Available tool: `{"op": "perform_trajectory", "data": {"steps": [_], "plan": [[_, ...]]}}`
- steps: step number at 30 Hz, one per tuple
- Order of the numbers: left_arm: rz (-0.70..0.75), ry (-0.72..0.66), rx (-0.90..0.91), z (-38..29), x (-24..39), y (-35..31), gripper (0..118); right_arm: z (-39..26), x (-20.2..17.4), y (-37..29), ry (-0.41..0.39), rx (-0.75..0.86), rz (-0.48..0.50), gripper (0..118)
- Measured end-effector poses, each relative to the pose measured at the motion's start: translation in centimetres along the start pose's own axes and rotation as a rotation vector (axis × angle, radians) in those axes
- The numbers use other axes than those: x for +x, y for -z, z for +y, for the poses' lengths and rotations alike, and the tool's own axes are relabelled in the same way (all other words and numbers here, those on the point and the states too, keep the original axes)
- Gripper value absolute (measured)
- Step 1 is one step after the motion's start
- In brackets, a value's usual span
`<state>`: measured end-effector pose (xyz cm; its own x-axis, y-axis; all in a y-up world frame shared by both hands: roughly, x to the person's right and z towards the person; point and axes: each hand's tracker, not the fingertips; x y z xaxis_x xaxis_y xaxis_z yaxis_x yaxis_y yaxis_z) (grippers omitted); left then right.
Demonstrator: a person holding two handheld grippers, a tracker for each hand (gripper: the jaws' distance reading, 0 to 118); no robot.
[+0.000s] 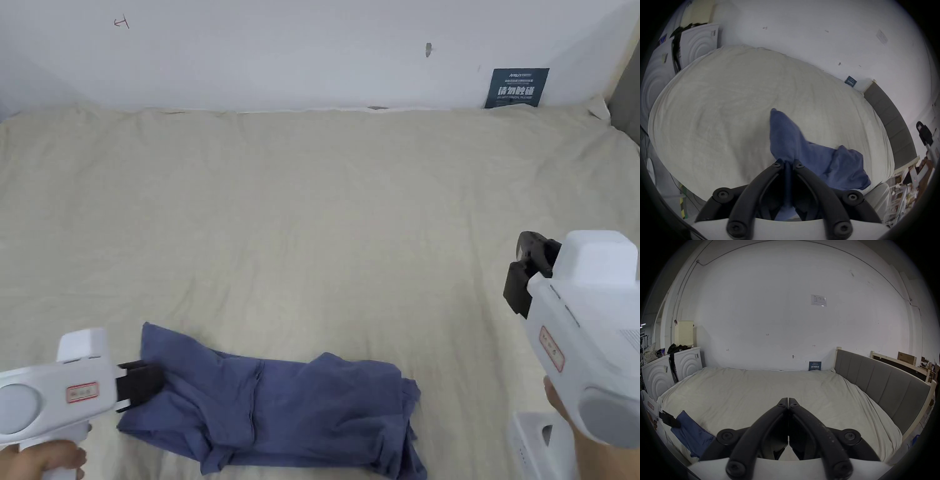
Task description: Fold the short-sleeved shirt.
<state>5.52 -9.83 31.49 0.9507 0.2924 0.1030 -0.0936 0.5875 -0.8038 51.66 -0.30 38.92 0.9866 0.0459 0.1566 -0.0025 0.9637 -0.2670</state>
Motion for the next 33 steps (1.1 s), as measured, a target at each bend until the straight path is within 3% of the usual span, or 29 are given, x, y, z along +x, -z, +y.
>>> {"op": "perform_trajectory", "data": {"steps": [10,16,21,22,23,24,26,28,33], "plan": [[-0.182,0.233,-0.105,0.6,15.1,5.4,9,-0.2,1.8,-0.9,0.008,0.011,-0.018,2],[-0.204,0.322,-0.226,-1.8,22.2,10.6,9,-0.3,3.5,-1.5,0.010,0.008,-0.054,2],[-0.132,0.389,-0.288,-5.0,25.2,14.6,12,-0.5,4.7,-1.8,0.013,0.005,-0.091,2],[-0.126,0.400,-0.298,-5.3,25.5,15.1,18,-0.6,4.9,-1.9,0.014,0.005,-0.097,2],[-0.129,0.405,-0.305,-5.6,25.8,15.3,33,-0.6,5.0,-1.9,0.013,0.003,-0.104,2],[-0.139,0.401,-0.307,-5.7,25.9,15.4,64,-0.7,5.1,-1.9,0.012,0.000,-0.106,2],[-0.208,0.357,-0.304,-5.7,26.0,15.2,108,-0.7,5.2,-1.9,0.013,-0.005,-0.110,2],[-0.236,0.334,-0.282,-5.4,26.1,14.4,117,-0.7,5.2,-1.9,0.016,-0.007,-0.108,2],[-0.285,0.311,-0.057,-3.7,24.9,10.1,111,-0.4,5.0,-2.0,0.015,0.002,-0.107,2]]}}
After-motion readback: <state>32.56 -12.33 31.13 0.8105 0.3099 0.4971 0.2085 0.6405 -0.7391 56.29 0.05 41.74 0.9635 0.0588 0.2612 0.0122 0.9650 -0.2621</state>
